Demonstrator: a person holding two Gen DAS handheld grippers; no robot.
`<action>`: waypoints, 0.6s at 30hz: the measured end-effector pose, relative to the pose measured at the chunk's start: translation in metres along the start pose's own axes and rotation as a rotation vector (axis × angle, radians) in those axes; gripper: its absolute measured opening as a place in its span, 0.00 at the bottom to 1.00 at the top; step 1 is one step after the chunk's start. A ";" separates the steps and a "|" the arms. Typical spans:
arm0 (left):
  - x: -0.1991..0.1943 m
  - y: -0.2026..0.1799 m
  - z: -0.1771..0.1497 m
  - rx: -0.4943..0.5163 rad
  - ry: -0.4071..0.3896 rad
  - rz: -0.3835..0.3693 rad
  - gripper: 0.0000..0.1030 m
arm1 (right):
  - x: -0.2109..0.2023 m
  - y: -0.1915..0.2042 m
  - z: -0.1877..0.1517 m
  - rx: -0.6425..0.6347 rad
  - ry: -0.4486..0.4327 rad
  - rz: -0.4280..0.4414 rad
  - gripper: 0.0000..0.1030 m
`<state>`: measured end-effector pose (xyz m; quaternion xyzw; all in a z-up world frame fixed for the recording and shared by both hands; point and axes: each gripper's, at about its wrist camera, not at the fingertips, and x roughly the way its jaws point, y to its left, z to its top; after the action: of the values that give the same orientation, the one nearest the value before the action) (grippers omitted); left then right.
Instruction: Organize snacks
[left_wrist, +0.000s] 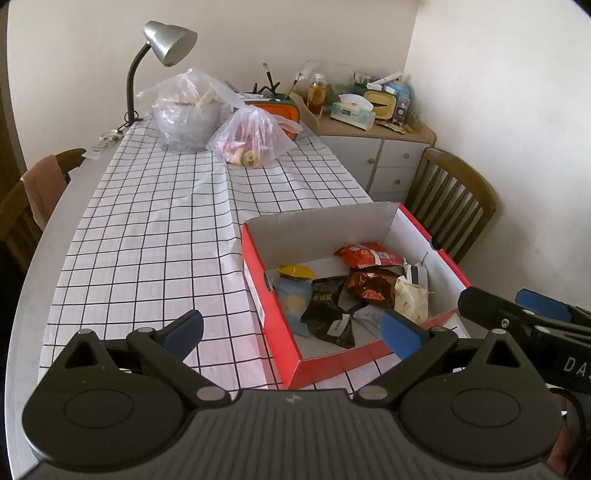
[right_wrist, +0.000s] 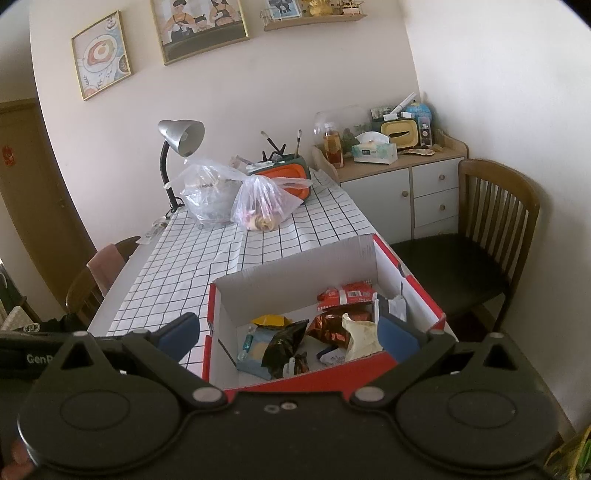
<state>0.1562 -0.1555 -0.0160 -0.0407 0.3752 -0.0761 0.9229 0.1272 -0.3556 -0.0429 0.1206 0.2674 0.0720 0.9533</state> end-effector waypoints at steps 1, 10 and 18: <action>-0.001 0.000 0.000 -0.001 -0.003 0.003 1.00 | 0.000 0.000 0.000 -0.001 -0.002 0.004 1.00; -0.007 0.003 -0.001 -0.008 -0.019 0.017 1.00 | -0.002 0.003 -0.002 0.002 -0.006 0.000 1.00; -0.009 0.003 -0.001 -0.004 -0.021 0.019 1.00 | -0.002 0.004 -0.002 0.005 -0.004 -0.001 1.00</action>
<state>0.1494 -0.1507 -0.0116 -0.0398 0.3661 -0.0664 0.9273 0.1238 -0.3519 -0.0423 0.1230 0.2656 0.0707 0.9536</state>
